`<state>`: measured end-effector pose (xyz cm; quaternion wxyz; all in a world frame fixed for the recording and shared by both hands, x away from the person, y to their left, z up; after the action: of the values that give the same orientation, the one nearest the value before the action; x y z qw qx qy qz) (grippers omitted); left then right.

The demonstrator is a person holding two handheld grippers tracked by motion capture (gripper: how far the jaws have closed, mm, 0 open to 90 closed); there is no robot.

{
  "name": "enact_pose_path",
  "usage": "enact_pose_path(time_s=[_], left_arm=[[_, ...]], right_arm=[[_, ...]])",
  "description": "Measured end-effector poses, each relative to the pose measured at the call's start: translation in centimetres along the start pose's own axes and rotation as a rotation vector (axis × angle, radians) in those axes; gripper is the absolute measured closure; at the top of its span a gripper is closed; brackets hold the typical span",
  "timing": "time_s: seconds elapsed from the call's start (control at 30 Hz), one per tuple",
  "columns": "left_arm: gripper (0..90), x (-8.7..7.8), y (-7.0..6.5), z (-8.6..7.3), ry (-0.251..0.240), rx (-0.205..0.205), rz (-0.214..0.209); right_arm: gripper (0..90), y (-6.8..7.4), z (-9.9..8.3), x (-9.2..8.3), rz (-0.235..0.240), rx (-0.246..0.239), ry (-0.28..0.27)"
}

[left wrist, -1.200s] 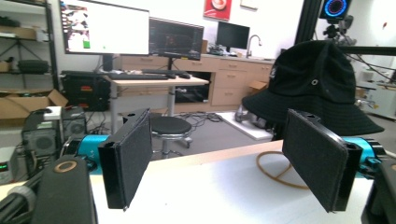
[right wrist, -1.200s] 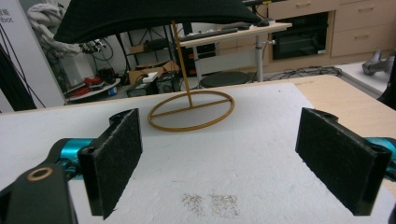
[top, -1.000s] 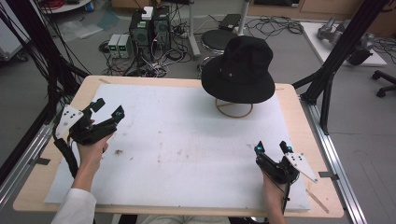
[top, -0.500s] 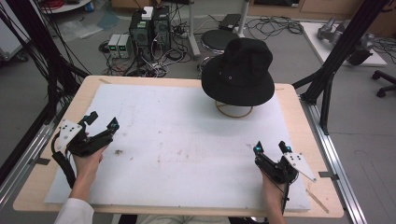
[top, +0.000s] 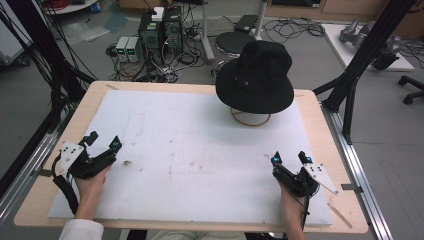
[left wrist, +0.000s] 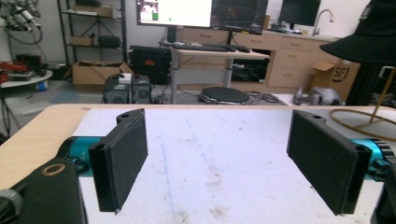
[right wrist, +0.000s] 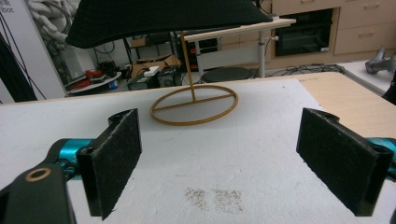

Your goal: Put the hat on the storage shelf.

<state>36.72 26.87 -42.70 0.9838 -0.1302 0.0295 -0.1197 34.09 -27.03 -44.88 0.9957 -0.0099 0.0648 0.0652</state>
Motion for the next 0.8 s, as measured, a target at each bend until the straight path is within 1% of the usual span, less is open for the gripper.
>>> enact_pose_path(time_s=[0.2,0.27,0.4,0.47,0.53,0.63,0.8], left_arm=[[20.6,-0.6,0.5,0.0,-0.012,-0.014,0.011],[20.6,-0.7,0.6,-0.1,-0.004,-0.014,0.012],[20.6,-0.9,0.7,-0.1,-0.011,-0.012,0.011],[20.7,-0.9,0.7,-0.1,-0.010,-0.013,0.012],[20.6,-0.9,0.8,-0.1,-0.008,-0.012,0.016],[20.8,-1.1,0.9,-0.1,-0.009,-0.024,0.019],[21.0,-1.2,0.9,-0.2,-0.007,-0.029,0.013]], right_arm=[[13.2,0.0,-0.1,0.0,0.002,0.001,0.003],[13.2,0.1,-0.1,0.0,0.002,-0.001,0.002],[13.2,0.1,-0.1,0.0,0.005,-0.004,0.003],[13.2,0.2,-0.1,0.0,0.010,0.007,0.007],[13.2,0.2,-0.1,0.0,0.012,0.006,0.009],[13.2,0.2,-0.2,0.0,0.013,0.004,0.009],[13.2,0.4,-0.2,-0.1,0.017,0.003,0.009]])
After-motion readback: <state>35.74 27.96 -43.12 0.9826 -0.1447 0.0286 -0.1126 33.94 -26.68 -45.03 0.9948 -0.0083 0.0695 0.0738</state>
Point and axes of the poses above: each handheld gripper's, and its own axes: x roughly forward along the jaws, z roughly out of its top, y roughly to its left, the point moved 9 cm from there along x, roughly forward along the jaws, and after that the axes turned 10 degrees about -x, right-handed, at the moved point
